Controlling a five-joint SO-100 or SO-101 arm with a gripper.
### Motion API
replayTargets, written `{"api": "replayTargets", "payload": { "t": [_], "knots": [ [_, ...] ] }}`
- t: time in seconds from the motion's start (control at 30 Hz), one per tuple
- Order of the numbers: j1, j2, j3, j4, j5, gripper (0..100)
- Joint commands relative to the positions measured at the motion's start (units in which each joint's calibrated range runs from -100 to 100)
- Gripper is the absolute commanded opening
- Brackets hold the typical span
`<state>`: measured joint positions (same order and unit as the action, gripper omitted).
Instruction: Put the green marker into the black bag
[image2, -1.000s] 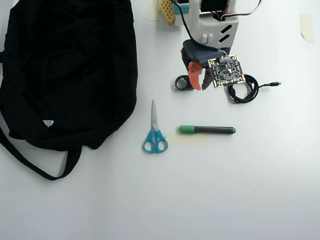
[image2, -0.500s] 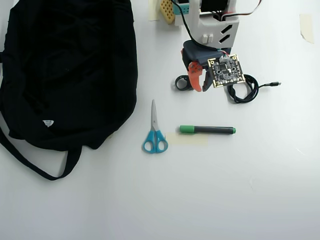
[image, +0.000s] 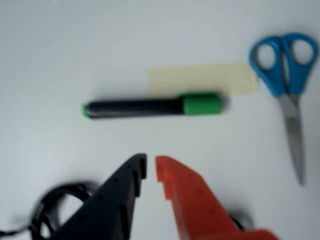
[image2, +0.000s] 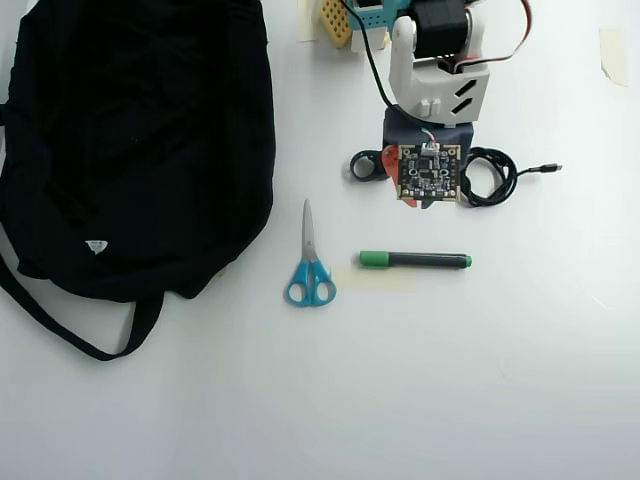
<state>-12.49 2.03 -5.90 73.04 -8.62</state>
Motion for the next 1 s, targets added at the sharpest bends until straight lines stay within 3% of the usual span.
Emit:
{"api": "replayTargets", "payload": {
  "t": [0.0, 0.27, 0.47, 0.97],
  "knots": [
    [-1.4, 0.1, -2.2, -3.2, -2.9, 2],
    [-2.4, 0.4, -1.5, -3.0, -11.3, 3],
    [-1.6, 3.8, -1.7, -2.5, -12.3, 3],
    [1.0, 6.8, -3.1, 2.8, -22.1, 3]
  ]
}}
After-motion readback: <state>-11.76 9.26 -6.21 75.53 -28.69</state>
